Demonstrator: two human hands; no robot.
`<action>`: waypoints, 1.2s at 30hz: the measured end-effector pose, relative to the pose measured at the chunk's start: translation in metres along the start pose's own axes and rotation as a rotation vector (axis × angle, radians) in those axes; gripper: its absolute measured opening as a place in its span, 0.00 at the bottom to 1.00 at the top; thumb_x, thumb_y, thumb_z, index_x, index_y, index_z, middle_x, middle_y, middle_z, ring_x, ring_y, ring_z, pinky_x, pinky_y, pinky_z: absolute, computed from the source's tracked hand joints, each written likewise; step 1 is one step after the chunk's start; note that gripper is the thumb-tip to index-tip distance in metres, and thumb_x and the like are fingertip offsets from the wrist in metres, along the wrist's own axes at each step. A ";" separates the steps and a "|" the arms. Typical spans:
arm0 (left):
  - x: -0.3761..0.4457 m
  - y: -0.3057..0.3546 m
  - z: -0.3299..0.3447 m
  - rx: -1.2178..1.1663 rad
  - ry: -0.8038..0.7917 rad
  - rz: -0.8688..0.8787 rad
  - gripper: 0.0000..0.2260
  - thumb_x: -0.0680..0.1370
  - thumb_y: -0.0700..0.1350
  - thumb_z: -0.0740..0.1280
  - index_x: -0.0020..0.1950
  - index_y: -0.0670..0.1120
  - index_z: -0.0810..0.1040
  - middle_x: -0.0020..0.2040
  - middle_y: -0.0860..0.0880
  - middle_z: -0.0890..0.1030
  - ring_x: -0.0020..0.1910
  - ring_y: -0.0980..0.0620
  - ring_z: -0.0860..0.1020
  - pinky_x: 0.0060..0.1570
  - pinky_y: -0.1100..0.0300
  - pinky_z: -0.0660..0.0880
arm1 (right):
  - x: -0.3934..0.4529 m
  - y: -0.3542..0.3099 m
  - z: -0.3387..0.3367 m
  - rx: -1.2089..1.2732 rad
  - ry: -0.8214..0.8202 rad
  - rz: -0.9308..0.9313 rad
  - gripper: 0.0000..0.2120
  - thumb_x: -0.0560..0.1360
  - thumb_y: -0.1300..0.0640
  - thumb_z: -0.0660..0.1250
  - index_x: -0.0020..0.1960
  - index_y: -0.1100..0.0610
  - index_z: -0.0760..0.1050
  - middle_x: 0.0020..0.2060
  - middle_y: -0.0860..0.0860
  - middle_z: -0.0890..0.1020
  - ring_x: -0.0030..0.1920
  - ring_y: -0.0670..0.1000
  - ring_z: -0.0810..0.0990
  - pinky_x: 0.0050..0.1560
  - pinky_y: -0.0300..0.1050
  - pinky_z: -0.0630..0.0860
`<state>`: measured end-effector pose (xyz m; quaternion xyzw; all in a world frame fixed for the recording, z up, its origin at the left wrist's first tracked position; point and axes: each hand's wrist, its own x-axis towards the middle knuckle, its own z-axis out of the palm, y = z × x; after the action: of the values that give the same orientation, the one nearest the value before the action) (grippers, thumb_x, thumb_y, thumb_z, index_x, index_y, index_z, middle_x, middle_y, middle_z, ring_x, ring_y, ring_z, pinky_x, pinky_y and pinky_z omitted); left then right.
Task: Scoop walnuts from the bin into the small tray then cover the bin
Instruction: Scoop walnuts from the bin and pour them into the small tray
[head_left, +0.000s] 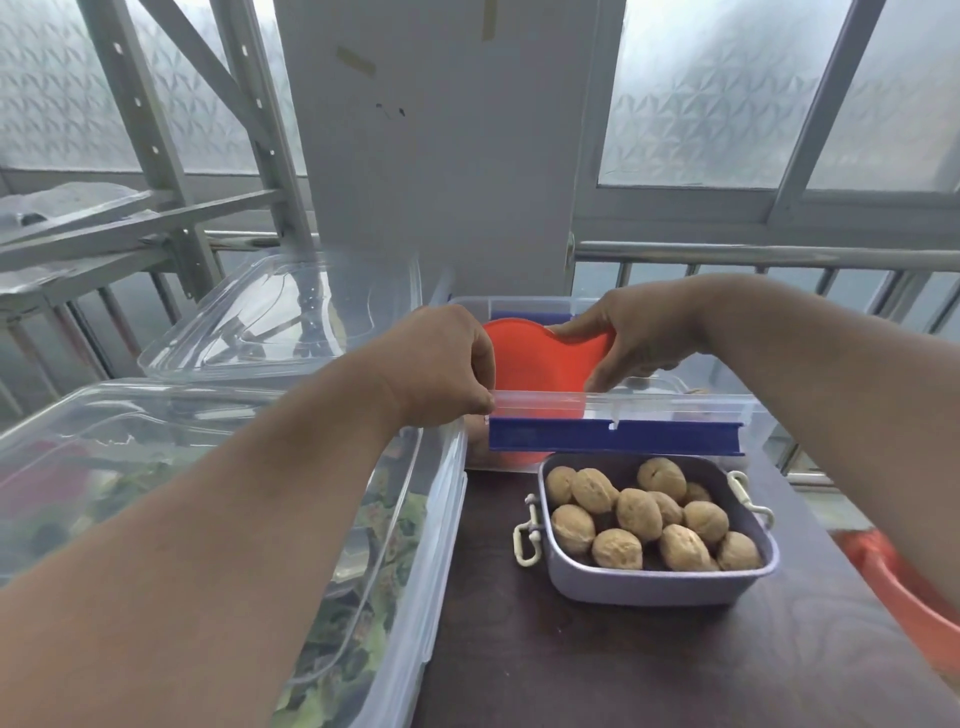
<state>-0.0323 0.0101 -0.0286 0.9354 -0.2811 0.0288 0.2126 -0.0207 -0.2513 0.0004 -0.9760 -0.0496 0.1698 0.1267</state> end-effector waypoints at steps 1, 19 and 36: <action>0.000 0.000 0.000 0.001 0.001 -0.001 0.01 0.72 0.44 0.78 0.40 0.49 0.89 0.36 0.54 0.86 0.40 0.56 0.84 0.39 0.63 0.76 | 0.003 0.003 0.003 0.026 0.017 0.013 0.40 0.74 0.46 0.80 0.79 0.30 0.64 0.51 0.49 0.85 0.41 0.49 0.82 0.37 0.41 0.80; 0.001 -0.001 0.000 -0.023 -0.011 0.006 0.02 0.72 0.43 0.79 0.40 0.50 0.90 0.36 0.55 0.86 0.38 0.57 0.83 0.37 0.65 0.74 | -0.025 0.019 0.036 0.197 0.278 -0.021 0.18 0.72 0.41 0.79 0.56 0.51 0.86 0.45 0.49 0.88 0.50 0.54 0.84 0.58 0.56 0.81; 0.002 -0.001 0.005 -0.013 0.041 0.035 0.01 0.73 0.44 0.80 0.41 0.49 0.90 0.36 0.59 0.85 0.37 0.64 0.83 0.41 0.64 0.78 | -0.172 0.034 0.060 0.479 0.792 -0.062 0.11 0.75 0.52 0.79 0.57 0.48 0.85 0.40 0.45 0.88 0.40 0.45 0.85 0.47 0.48 0.78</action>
<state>-0.0304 0.0078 -0.0333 0.9282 -0.2930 0.0500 0.2238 -0.2011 -0.2939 -0.0082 -0.9070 0.0143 -0.2133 0.3629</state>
